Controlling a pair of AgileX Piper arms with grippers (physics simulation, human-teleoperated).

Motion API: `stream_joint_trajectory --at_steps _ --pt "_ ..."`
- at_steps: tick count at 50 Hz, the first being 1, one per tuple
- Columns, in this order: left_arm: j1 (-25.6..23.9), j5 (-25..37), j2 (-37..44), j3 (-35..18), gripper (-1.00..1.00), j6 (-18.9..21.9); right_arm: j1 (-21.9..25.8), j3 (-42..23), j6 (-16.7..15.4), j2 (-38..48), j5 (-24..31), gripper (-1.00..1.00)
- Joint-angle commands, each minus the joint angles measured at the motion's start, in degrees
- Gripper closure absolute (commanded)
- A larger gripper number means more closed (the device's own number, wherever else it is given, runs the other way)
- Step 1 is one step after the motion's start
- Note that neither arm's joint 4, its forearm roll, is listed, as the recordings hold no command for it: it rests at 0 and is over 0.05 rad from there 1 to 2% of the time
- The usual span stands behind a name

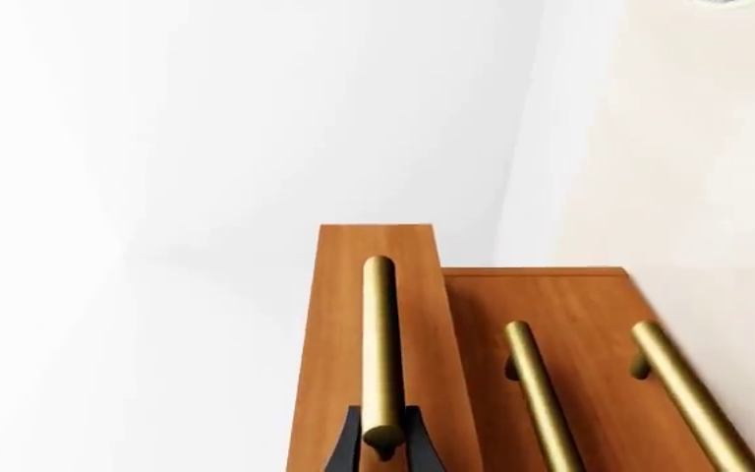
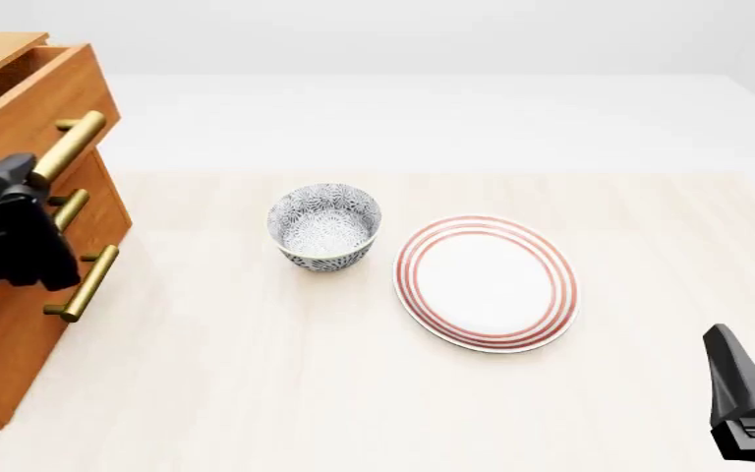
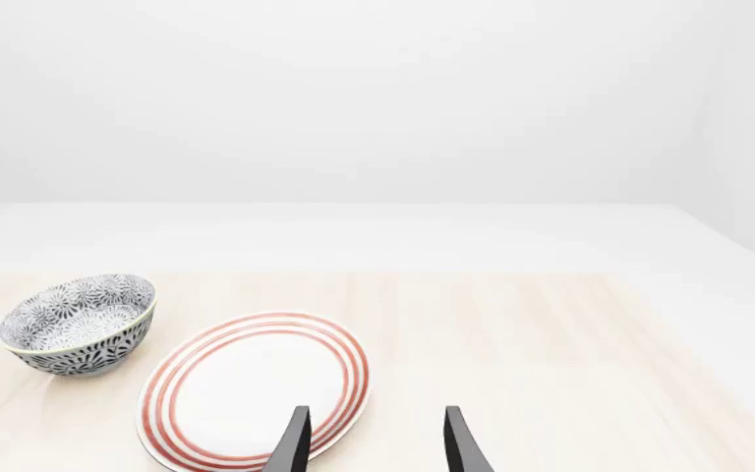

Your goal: Open the top drawer of the cabinet.

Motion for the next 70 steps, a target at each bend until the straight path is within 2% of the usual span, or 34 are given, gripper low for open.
stream_joint_trajectory --at_steps 1,20,52,70 --pt "-4.6 -1.6 1.2 -4.0 1.0 -0.6 0.0 0.0 0.0 -0.1 0.1 -1.0" --pt "-7.3 -0.9 1.0 -5.6 1.0 -0.7 0.0 0.0 0.0 -0.1 0.1 -1.0" --pt "-8.1 2.0 -7.0 -0.1 1.0 -3.3 0.0 0.0 0.0 -0.1 0.1 -1.0" --pt "-8.5 4.8 -10.7 0.2 1.0 -4.0 0.0 0.0 0.0 -0.1 0.1 -1.0"
